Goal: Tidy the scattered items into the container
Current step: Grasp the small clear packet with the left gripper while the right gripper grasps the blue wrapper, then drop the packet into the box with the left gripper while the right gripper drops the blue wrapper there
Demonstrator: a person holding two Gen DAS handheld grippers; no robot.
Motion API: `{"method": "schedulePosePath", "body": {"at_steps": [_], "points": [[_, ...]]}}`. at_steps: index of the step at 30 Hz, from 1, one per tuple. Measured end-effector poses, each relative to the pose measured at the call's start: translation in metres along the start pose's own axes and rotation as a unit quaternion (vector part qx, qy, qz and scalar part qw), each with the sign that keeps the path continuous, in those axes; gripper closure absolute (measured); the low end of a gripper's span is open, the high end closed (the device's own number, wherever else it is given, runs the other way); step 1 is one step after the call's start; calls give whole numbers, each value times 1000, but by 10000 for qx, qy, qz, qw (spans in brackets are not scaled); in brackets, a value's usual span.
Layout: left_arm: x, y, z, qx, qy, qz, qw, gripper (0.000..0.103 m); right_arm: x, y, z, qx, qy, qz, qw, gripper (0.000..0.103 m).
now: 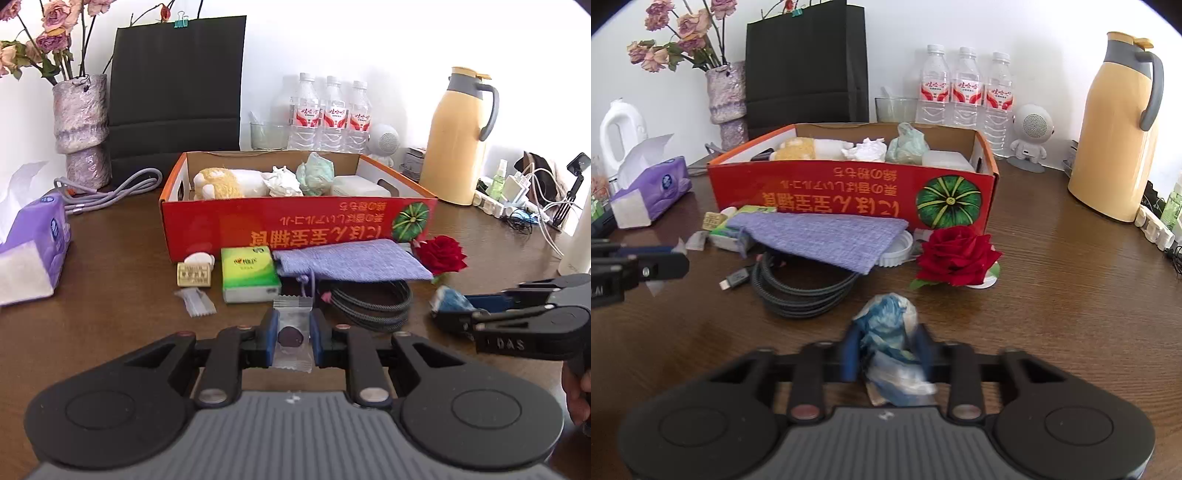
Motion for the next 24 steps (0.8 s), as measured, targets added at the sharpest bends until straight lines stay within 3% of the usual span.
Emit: {"method": "schedulePosePath", "body": {"at_steps": [2,9,15,19,24], "points": [[5,-4,1,43,-133,-11,9999,84,3,-6,-2,-46,114,39,9999,84],[19,-20,11,-1,-317,132,9994,84,13,-52,-8,-234,414,621,9969,84],[18,-56,31,-239,-177,867,9958,84,18,-85,-14,-368,478,1242,9904,84],[-3,-81,34,-172,-105,1350,9906,84,9,-112,-14,-339,494,1854,9808,84],[-54,-94,33,-272,30,1844,9825,84,-33,-144,-11,-286,456,2428,9686,84]]}}
Point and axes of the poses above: each gripper's, at about its wrist camera, not at the fingertips, and y roughly the way its jaws point, z to its right, x to its underside, the point moved 4 cm from there along y, roughly the way its jaws point, and after that the axes turned 13 degrees about -z, right-handed, at the moved point
